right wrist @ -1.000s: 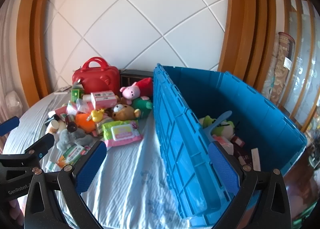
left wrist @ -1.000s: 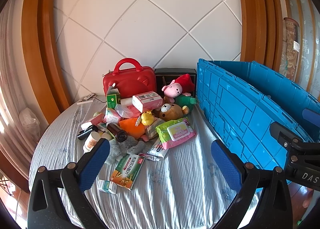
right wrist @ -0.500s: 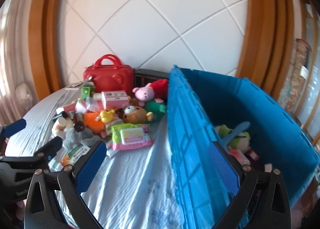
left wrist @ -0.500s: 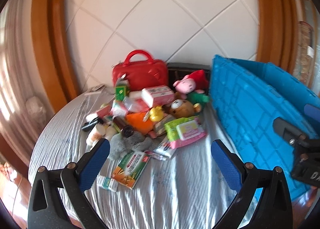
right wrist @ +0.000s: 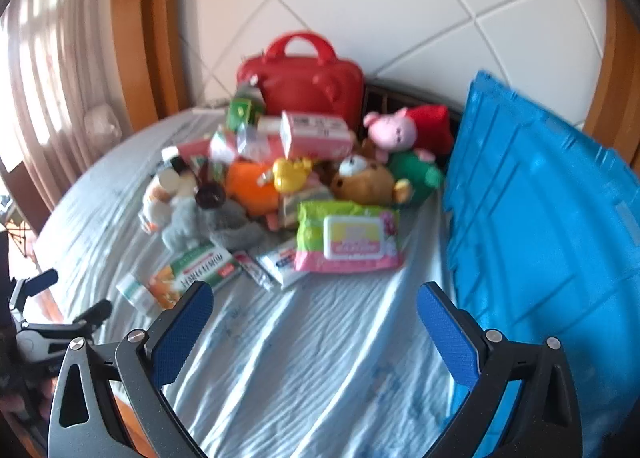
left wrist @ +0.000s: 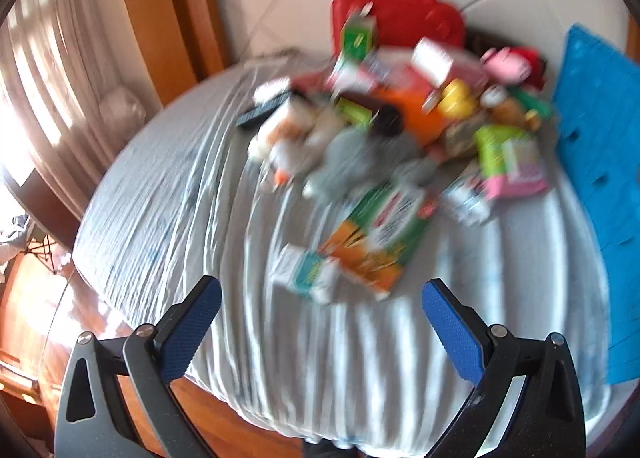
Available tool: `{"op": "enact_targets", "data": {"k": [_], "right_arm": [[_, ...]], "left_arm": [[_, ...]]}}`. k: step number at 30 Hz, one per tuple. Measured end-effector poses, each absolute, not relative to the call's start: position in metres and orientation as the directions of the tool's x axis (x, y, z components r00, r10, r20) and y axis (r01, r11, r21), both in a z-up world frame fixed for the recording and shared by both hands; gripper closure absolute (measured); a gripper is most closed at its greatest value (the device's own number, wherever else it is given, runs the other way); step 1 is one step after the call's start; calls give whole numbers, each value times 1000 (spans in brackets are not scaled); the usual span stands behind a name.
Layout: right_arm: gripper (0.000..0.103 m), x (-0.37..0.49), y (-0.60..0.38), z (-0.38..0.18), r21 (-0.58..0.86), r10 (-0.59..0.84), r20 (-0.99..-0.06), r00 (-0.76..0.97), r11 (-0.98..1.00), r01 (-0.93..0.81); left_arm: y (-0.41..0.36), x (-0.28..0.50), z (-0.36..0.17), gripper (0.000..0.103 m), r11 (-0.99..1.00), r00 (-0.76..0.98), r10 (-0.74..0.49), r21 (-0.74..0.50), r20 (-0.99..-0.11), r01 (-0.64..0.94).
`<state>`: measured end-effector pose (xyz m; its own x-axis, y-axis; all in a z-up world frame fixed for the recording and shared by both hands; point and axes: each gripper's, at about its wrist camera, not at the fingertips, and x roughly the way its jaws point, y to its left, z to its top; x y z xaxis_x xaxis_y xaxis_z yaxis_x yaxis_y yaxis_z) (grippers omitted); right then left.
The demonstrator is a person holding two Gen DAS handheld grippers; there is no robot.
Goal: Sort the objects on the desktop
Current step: 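Grasp the white-teal medicine box with left gripper while right grasps green Bufen box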
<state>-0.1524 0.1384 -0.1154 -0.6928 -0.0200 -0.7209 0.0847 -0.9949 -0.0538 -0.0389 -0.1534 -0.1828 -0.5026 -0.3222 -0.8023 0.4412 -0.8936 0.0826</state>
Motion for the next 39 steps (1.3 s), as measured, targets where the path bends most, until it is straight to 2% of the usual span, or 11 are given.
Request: {"op": "enact_targets", "data": {"k": [7,10,12,13,14,20,25,27,34,39], "right_arm": [[0,-185,129,-175,-33,8,-811,-584,-999,33],[0,-193,122,-195,-18,5,-842,-540,-1000,18],[0,-200,113,-209,-16,6,-860,-511,-1000,14],[0,-204,108,-214,-17,8,-865,-501,-1000,12],[0,-207,103,-218,-15,7,-871,-492,-1000,12],[0,-230,57,-241,25,-33,-896,-442,-999,23],[0,-261,9,-265,56,-58,-915,-399,-998,16],[0,-273,-4,-274,63,-56,-921,-385,-998,-4],[0,-308,-28,-314,53,-10,-956,-292,-988,-142],[0,-314,-31,-328,-6,54,-960,-274,-985,-173]], "left_arm": [[-202,-68,-239,9,-917,-447,-247,58,-860,396],[-206,-77,-261,11,-935,-422,-244,95,-873,343],[-209,-79,-274,23,-946,-402,-222,96,-888,311],[-212,-79,-279,41,-953,-391,-199,84,-899,292],[-215,-77,-281,43,-955,-390,-188,75,-901,286],[-233,-74,-270,43,-956,-433,-230,119,-872,268],[-255,-92,-269,43,-955,-457,-217,91,-863,281],[-261,-102,-270,43,-953,-450,-237,116,-861,280],[-274,-108,-278,43,-964,-466,-210,102,-859,247],[-276,-116,-278,43,-969,-473,-209,115,-856,220]]}}
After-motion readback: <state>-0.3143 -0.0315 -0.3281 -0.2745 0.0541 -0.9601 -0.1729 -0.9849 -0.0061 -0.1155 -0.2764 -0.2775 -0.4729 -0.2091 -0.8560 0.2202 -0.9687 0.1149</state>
